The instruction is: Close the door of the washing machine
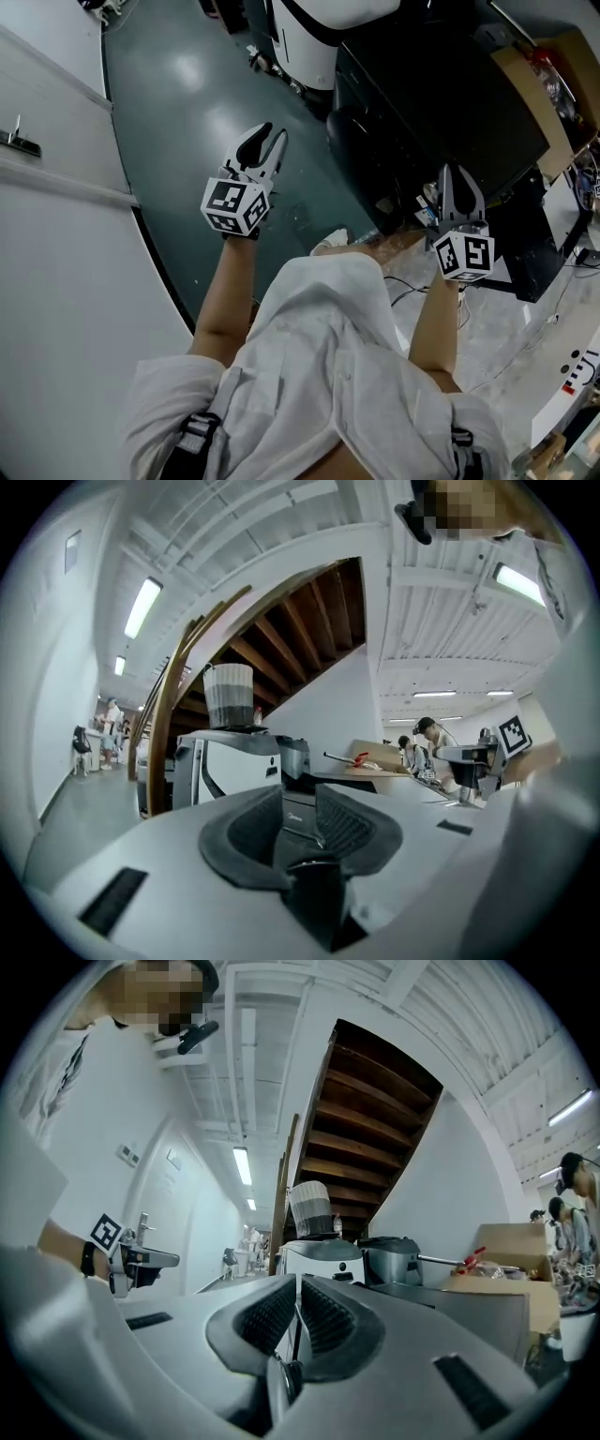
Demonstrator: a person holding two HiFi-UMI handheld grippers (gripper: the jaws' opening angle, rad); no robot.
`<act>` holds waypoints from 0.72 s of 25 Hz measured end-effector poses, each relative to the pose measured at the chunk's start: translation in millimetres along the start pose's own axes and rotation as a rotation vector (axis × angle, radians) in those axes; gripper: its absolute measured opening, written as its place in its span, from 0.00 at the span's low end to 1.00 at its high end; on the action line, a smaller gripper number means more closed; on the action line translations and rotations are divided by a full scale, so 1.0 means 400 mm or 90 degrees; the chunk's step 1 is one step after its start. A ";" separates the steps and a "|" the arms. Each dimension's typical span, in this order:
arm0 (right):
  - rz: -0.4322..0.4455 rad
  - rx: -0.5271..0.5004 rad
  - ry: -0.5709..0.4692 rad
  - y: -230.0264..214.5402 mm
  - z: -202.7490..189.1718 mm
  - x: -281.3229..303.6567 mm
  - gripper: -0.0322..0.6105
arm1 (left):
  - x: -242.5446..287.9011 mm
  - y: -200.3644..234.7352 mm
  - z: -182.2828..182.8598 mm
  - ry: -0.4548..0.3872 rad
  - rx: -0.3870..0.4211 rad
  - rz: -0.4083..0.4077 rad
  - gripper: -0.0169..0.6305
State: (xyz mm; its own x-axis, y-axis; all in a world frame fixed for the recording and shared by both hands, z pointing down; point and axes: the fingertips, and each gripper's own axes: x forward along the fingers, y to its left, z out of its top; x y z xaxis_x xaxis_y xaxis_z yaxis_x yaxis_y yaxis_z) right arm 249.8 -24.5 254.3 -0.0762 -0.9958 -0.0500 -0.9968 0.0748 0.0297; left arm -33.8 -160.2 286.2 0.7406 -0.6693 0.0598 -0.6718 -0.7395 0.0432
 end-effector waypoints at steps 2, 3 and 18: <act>0.010 -0.004 -0.010 0.015 0.025 -0.003 0.11 | -0.036 0.011 0.041 -0.018 0.008 0.024 0.15; 0.014 -0.007 -0.013 0.023 0.037 -0.005 0.11 | -0.053 0.015 0.057 -0.026 0.007 0.034 0.12; 0.035 -0.028 -0.021 0.052 0.123 -0.018 0.09 | -0.223 0.032 0.188 -0.093 0.021 0.094 0.07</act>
State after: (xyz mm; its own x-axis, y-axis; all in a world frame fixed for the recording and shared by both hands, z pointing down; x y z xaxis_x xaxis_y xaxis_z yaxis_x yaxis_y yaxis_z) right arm 228.4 -13.3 206.0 -0.1322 -0.9880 -0.0794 -0.9890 0.1261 0.0774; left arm -107.5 -115.4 206.5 0.6295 -0.7725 -0.0829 -0.7746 -0.6324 0.0113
